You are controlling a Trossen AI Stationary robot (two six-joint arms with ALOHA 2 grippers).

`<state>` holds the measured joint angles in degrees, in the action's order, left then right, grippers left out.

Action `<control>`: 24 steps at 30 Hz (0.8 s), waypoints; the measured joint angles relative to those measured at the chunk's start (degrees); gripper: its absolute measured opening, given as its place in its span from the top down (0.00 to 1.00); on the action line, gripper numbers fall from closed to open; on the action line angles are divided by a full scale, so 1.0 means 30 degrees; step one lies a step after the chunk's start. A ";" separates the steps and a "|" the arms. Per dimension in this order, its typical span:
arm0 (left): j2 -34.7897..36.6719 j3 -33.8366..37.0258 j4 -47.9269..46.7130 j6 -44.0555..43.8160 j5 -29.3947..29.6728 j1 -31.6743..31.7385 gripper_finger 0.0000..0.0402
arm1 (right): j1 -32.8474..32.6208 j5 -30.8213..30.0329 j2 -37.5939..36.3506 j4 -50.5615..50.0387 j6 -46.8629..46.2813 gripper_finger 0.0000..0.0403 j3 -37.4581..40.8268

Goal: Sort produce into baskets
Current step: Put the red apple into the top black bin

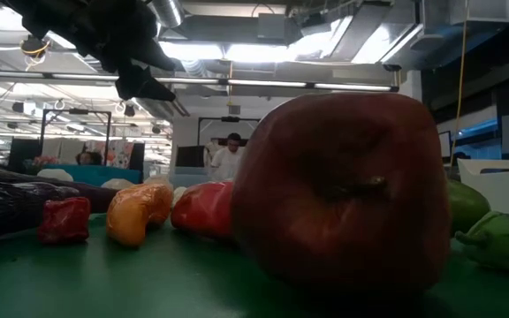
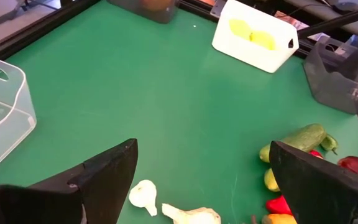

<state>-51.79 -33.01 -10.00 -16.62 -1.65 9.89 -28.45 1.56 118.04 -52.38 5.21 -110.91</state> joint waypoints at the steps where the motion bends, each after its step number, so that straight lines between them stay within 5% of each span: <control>1: 0.0000 0.0000 0.0007 0.0000 0.0000 -0.0013 0.11 | -0.0007 -0.0169 -0.0002 -0.0374 0.0313 0.04 0.0000; 5: 0.0000 0.0007 0.0007 -0.0142 0.0000 -0.0044 0.11 | -0.0310 -0.0742 -0.0038 -0.2335 0.2797 0.04 0.0000; 13: 0.0000 0.0022 0.0007 -0.0333 0.0000 -0.0044 0.11 | -0.0940 -0.2026 0.0989 -0.0344 0.5287 0.04 -0.0041; 24: 0.0000 0.0022 -0.0036 -0.0381 0.0000 -0.0051 0.11 | -0.1032 -0.0131 0.3632 -0.0355 0.4542 0.04 0.0000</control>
<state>-51.79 -32.95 -10.11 -17.76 -1.65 9.74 -31.55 1.16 128.93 -53.45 18.83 -110.91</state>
